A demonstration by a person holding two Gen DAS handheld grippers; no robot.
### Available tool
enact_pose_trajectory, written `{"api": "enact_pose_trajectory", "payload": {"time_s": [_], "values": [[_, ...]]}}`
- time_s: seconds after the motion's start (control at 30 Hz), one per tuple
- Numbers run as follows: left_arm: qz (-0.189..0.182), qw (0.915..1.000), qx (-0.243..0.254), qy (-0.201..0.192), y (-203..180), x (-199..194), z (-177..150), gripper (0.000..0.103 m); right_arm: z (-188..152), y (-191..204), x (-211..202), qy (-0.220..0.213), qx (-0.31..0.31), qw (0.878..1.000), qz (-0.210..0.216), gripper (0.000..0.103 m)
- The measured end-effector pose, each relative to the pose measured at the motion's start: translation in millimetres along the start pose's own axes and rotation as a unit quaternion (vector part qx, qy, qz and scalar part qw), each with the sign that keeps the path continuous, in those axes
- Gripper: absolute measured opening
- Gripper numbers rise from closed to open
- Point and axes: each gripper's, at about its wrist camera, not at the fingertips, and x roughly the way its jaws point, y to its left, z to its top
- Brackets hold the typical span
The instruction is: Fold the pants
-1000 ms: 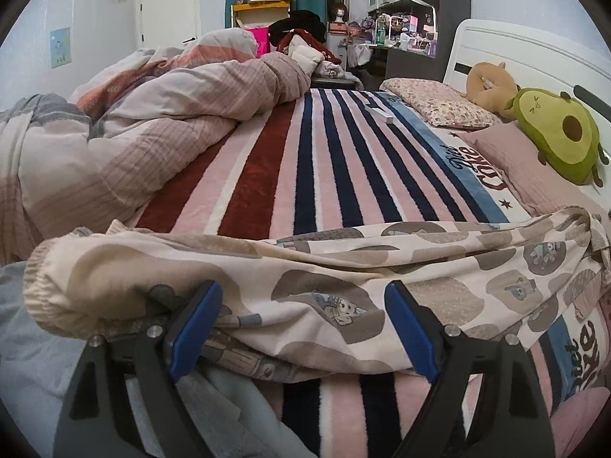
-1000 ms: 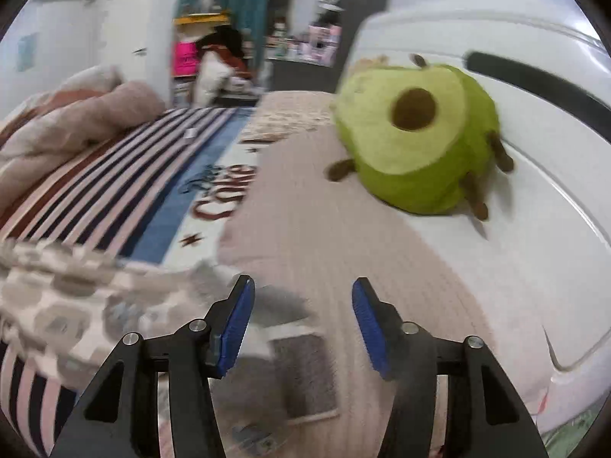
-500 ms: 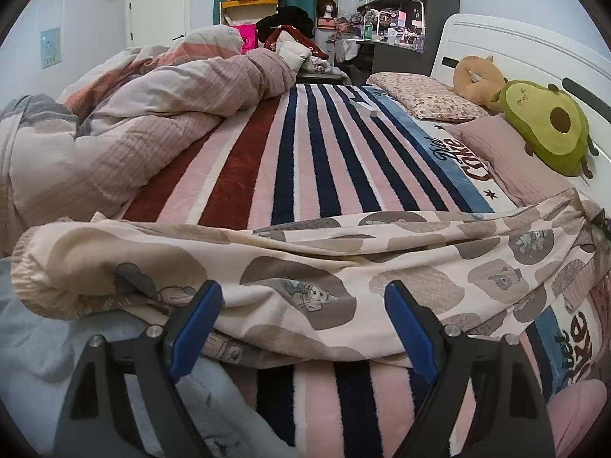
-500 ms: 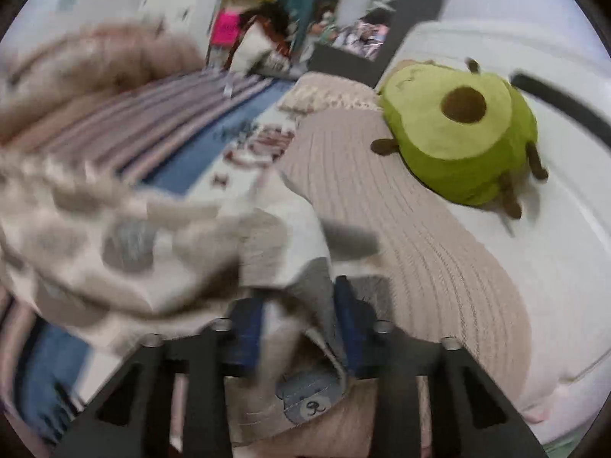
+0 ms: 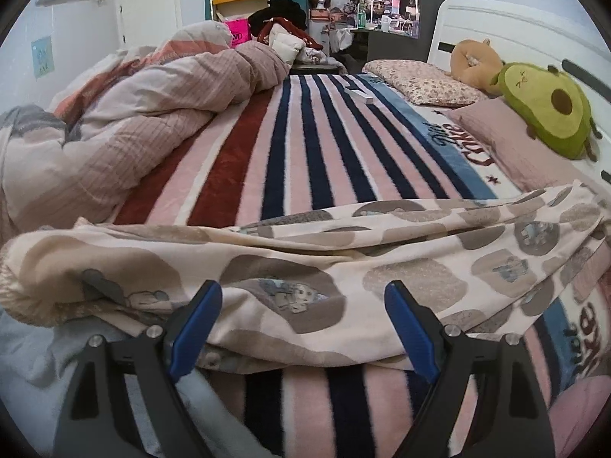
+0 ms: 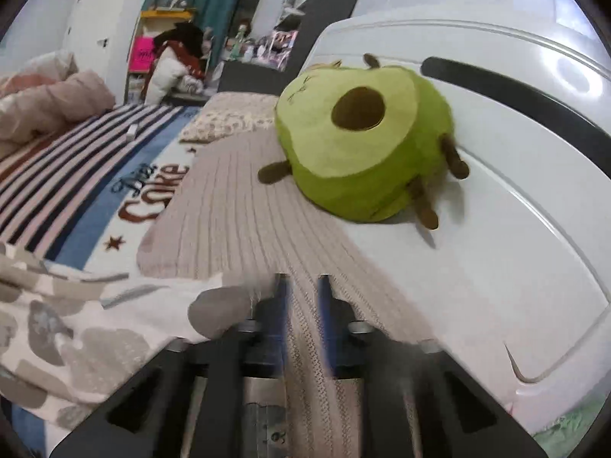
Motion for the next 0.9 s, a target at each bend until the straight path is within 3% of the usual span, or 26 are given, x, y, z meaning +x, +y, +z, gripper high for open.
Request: {"api": "enact_pose_trajectory", "payload": {"time_s": [0.03, 0.13, 0.2, 0.33, 0.4, 0.47, 0.6, 0.73, 0.83, 0.9], "values": [[-0.01, 0.9999, -0.006, -0.001, -1, -2, 0, 0.084, -1, 3, -12, -0.021, 0.006, 0.999, 0.027, 0.066], [-0.027, 0.9996, -0.01, -0.006, -6, -7, 1, 0.084, -11, 29, -36, -0.025, -0.024, 0.99, 0.139, 0.062], [-0.042, 0.9991, -0.001, -0.002, -15, -8, 1, 0.084, -23, 59, -45, -0.009, -0.073, 0.974, 0.212, 0.061], [-0.088, 0.9953, 0.031, 0.025, -46, 3, -8, 0.086, -53, 124, -47, 0.014, -0.187, 0.948, 0.258, 0.062], [-0.123, 0.9896, 0.056, 0.05, -69, 15, -18, 0.086, -69, 156, -41, 0.025, -0.222, 0.932, 0.285, 0.062], [-0.135, 0.9842, 0.09, 0.071, -94, 29, -32, 0.086, -83, 178, -31, 0.044, -0.238, 0.92, 0.307, 0.06], [-0.126, 0.9768, 0.148, 0.09, -125, 50, -49, 0.086, -107, 222, -15, 0.056, -0.282, 0.911, 0.297, 0.06], [-0.118, 0.9756, 0.166, 0.083, -138, 61, -47, 0.085, -112, 238, -6, 0.051, -0.278, 0.919, 0.276, 0.052], [-0.1, 0.9773, 0.17, 0.078, -138, 69, -43, 0.085, -103, 239, -2, 0.044, -0.261, 0.925, 0.271, 0.038], [-0.094, 0.979, 0.164, 0.076, -133, 74, -37, 0.085, -97, 241, 3, 0.046, -0.258, 0.926, 0.271, 0.037]]}}
